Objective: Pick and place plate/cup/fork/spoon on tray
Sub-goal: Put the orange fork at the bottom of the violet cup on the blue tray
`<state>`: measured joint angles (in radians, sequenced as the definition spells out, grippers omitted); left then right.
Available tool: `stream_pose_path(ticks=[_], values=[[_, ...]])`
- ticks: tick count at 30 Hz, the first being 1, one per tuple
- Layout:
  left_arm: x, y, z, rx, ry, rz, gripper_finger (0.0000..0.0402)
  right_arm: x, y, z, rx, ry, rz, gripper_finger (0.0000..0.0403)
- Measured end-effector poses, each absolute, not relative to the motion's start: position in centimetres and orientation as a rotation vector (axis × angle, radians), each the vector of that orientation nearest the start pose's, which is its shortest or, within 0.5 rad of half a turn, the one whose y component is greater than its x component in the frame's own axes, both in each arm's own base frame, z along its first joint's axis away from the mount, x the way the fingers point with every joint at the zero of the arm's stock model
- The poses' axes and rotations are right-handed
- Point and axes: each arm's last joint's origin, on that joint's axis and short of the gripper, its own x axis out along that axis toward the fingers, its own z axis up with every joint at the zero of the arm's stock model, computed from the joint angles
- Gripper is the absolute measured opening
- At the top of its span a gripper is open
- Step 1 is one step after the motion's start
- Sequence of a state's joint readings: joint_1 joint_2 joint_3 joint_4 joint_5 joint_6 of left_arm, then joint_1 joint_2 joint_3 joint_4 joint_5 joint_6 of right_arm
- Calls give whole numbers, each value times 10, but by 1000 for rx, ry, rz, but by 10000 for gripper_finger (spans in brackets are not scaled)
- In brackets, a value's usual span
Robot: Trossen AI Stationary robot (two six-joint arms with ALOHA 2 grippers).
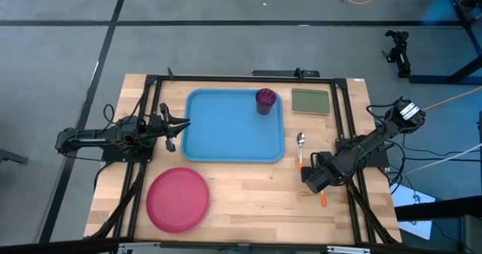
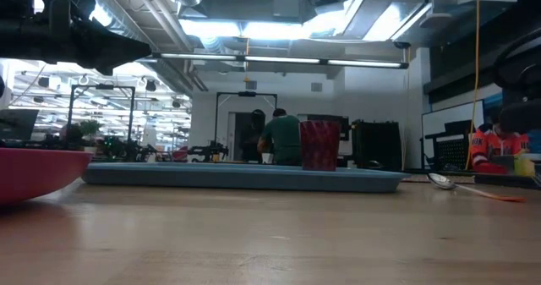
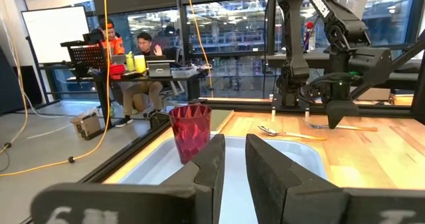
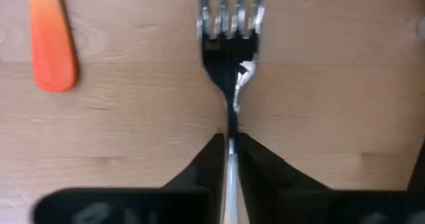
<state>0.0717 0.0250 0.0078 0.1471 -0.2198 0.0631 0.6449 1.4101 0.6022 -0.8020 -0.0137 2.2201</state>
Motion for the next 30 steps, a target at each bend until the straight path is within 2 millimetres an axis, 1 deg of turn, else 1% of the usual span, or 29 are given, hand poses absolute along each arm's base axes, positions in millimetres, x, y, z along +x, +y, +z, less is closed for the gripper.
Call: stream_pose_path(ticks=[2,6,9,11,14,17,19,22,27,30], values=[[97,13,178,53,-121,295,55,149,112,132,1179,1225,-1246,13],[97,13,178,53,-121,295,55,149,112,132,1156,1211,-1227,13],[97,13,178,53,-120,295,55,153,113,137,1124,1223,-1193,10],[97,13,178,53,-121,295,55,158,114,148,1126,1211,-1150,7],[97,13,178,53,-121,295,55,170,117,174,1189,1171,-1066,6],[97,13,178,53,-121,295,55,183,113,198,1216,1056,-1058,6],[97,13,178,53,-121,295,55,192,106,207,1189,1007,-1050,6],[97,13,178,53,-121,295,55,208,92,213,1191,948,-1001,5],[97,13,178,53,-120,295,55,232,59,217,1176,879,-918,5],[97,13,178,53,-120,295,55,244,39,215,1171,854,-898,5]])
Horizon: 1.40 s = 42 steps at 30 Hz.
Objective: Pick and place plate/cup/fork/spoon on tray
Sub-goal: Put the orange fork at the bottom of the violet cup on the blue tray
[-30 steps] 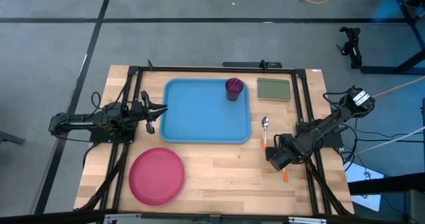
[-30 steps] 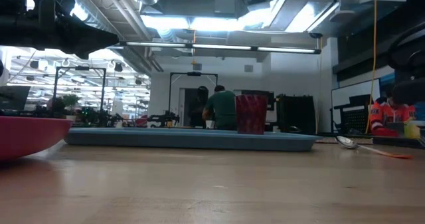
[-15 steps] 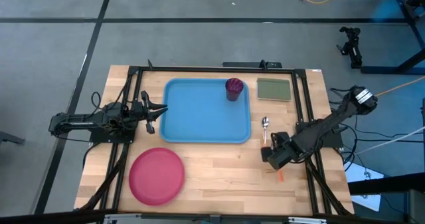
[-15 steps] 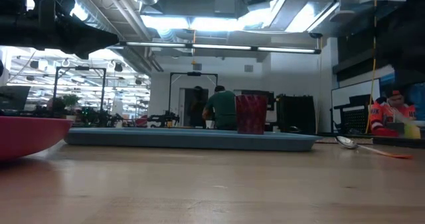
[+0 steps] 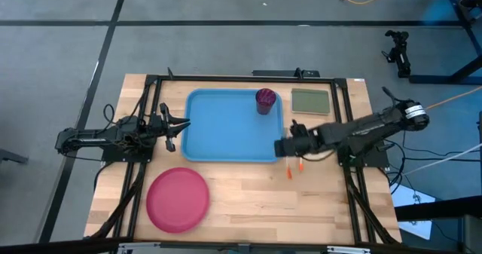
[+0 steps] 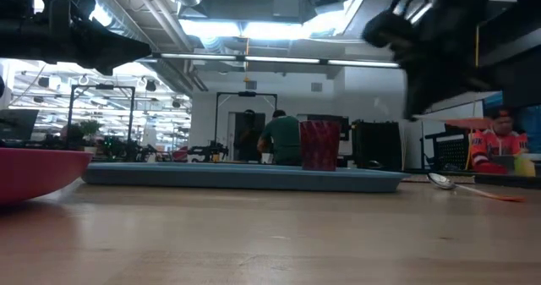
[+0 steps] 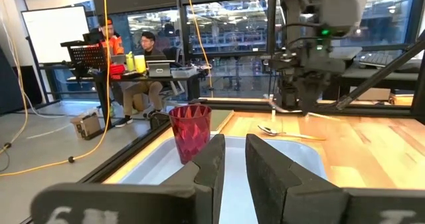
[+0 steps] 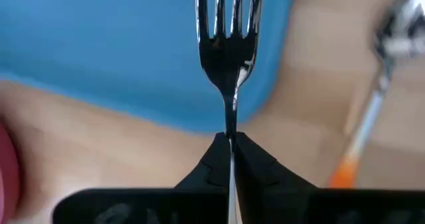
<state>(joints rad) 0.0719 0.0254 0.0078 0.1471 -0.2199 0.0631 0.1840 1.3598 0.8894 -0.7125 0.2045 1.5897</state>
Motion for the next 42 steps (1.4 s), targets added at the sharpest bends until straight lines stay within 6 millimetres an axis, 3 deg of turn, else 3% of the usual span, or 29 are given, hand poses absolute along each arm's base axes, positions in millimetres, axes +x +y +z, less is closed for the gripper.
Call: stream_pose_path(ticks=[8,16,29,42], values=[[97,13,178,53,-121,295,55,279,-11,192,1173,849,-809,5],[97,13,178,53,-121,295,55,280,-45,174,1180,925,-855,5],[97,13,178,53,-120,295,55,285,-74,157,1190,897,-910,6],[97,13,178,53,-121,295,55,288,-76,155,1169,885,-885,36]])
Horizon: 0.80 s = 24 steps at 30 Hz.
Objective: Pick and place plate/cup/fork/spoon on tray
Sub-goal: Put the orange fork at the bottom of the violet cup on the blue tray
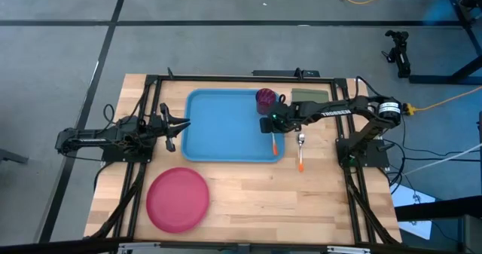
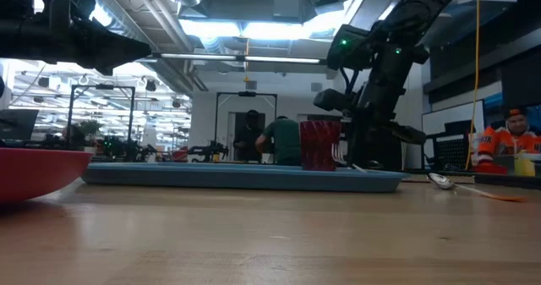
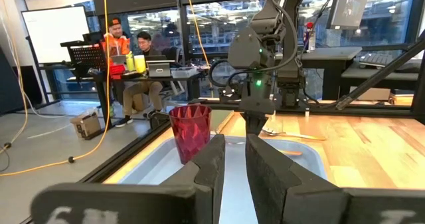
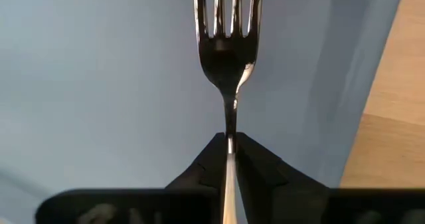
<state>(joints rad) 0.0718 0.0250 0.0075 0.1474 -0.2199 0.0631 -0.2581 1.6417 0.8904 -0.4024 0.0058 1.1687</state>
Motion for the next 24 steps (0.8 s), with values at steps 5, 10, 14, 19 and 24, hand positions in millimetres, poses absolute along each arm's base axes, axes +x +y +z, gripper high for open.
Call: stream_pose_path(ticks=[5,10,14,19,24], values=[[97,13,178,53,-121,295,55,286,-76,154,1165,906,-899,38],[97,13,178,53,-121,295,55,284,-76,153,1147,912,-936,38],[97,13,178,53,-121,295,55,284,-76,153,1145,913,-934,39],[97,13,178,53,-121,295,55,284,-74,153,1141,921,-930,39],[97,13,178,53,-121,295,55,285,-69,153,1134,930,-914,39]])
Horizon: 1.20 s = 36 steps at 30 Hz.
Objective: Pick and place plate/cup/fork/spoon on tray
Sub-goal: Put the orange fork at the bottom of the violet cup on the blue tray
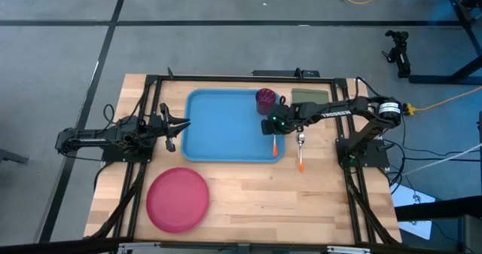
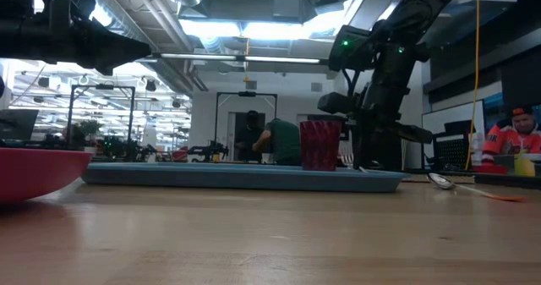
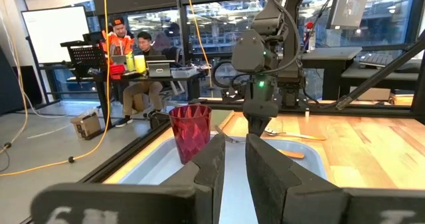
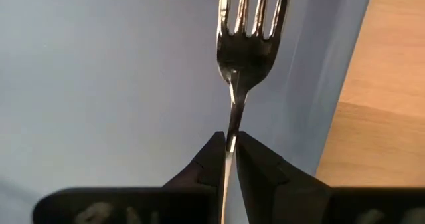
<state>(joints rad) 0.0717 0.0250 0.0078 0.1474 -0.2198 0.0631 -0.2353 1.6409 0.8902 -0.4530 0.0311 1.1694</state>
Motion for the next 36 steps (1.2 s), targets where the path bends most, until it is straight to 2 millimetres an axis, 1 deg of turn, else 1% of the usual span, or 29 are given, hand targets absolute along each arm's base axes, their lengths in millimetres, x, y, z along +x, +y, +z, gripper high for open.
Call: stream_pose_path(ticks=[7,14,24,27,32,36], values=[[97,13,178,53,-121,295,55,285,-68,153,1134,939,-907,40],[97,13,178,53,-121,295,55,287,-67,139,1157,1013,-896,40],[97,13,178,53,-120,295,55,290,-69,142,1126,967,-882,41],[97,13,178,53,-121,295,55,290,-69,142,1126,960,-881,56],[97,13,178,53,-121,295,55,291,-69,143,1130,953,-870,102],[97,13,178,53,-121,295,55,292,-68,143,1135,960,-857,112]])
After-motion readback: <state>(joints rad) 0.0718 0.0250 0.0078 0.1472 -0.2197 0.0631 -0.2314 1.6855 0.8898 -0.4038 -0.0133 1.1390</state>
